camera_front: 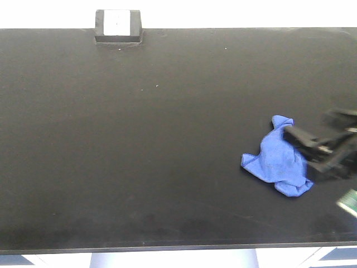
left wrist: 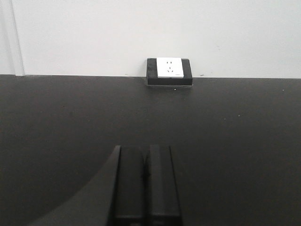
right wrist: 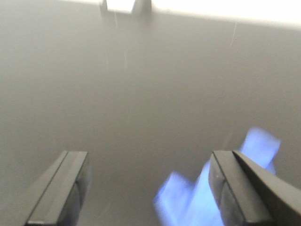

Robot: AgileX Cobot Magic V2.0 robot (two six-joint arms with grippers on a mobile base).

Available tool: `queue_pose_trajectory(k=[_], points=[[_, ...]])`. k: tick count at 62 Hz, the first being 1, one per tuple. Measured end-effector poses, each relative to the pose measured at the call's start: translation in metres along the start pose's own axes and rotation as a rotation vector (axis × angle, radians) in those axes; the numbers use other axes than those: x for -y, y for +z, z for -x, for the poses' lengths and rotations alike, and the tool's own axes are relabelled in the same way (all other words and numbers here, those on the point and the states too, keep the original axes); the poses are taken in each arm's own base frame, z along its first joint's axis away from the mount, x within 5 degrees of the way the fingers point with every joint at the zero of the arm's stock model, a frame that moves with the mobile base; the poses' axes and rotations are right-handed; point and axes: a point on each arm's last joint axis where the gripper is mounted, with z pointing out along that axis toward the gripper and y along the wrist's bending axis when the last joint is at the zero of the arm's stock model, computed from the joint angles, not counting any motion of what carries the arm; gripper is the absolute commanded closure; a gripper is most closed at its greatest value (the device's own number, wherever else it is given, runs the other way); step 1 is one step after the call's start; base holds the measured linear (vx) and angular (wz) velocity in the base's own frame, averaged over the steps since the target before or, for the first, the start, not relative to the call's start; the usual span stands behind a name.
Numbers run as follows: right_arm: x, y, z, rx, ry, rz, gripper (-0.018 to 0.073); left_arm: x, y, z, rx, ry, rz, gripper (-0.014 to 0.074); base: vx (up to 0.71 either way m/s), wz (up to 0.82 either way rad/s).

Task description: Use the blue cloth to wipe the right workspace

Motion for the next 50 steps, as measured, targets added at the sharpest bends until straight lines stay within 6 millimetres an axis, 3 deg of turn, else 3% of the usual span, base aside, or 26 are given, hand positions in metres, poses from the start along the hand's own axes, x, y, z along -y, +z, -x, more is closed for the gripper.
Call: queue_pose_trajectory(k=[10,22,31,36,44,50], points=[[-0.002,-0.038,0.009,0.172,-0.165,-0.095,0.025,0.0,0.0,0.0,0.0,0.0,0.0,0.0602,0.0,0.0],[-0.006,-0.066,0.009,0.273,-0.284,-0.164,0.0575,0.0,0.0,0.0,0.0,0.0,0.0,0.0602,0.0,0.0],[-0.006,-0.075,0.006,0.309,-0.28,-0.195,0.0569,0.0,0.0,0.0,0.0,0.0,0.0,0.0602,0.0,0.0],[-0.002,-0.075,-0.005,0.315,-0.278,-0.25,0.0566,0.0,0.0,0.0,0.0,0.0,0.0,0.0602,0.0,0.0],[0.003,-0.064,-0.04,0.327,-0.194,-0.302,0.0566,0.0,0.0,0.0,0.0,0.0,0.0,0.0602,0.0,0.0],[0.003,-0.049,-0.081,0.286,-0.058,-0.286,0.0564,0.0,0.0,0.0,0.0,0.0,0.0,0.0602,0.0,0.0]])
